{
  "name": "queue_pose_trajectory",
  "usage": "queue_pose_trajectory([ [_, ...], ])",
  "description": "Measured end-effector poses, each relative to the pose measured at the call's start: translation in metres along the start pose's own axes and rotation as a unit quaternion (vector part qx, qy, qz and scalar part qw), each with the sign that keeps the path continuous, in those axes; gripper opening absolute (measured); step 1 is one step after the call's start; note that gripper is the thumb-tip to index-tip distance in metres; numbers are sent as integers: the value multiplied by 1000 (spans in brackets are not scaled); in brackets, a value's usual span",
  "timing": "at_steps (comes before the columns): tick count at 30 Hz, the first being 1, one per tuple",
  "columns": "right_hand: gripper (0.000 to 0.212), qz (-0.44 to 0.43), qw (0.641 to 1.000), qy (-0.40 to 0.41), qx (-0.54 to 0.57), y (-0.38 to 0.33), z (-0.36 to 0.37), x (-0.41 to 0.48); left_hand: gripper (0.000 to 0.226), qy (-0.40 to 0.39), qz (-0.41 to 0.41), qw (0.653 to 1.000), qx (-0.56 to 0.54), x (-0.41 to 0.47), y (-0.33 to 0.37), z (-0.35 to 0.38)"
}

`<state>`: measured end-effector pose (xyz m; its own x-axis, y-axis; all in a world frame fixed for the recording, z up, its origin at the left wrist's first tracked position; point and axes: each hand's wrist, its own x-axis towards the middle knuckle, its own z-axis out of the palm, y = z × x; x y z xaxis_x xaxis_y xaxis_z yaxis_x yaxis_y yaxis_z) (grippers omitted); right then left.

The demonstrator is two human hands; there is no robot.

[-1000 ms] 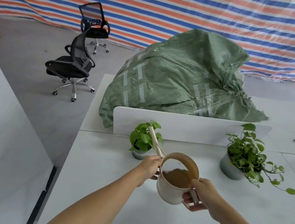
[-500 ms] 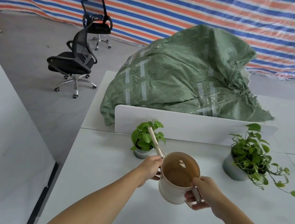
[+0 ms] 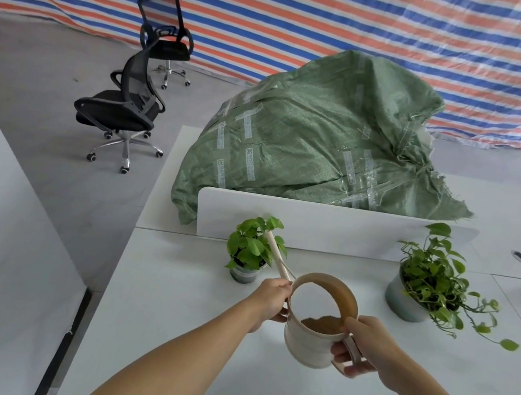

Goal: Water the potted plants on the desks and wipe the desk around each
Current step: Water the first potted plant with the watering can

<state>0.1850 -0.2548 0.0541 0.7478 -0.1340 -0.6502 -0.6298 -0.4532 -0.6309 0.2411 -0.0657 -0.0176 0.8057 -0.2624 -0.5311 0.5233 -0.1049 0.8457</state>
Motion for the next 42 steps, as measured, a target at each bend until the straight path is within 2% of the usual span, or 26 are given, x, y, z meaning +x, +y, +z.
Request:
queue_pose_trajectory([
  [21, 25, -18, 1000, -6, -10, -14, 1, -6, 31, 1, 14, 1000, -11, -9, 7, -15],
  [42, 25, -12, 1000, 10, -5, -8, -12, -10, 33, -10, 15, 1000, -6, -2, 13, 2],
])
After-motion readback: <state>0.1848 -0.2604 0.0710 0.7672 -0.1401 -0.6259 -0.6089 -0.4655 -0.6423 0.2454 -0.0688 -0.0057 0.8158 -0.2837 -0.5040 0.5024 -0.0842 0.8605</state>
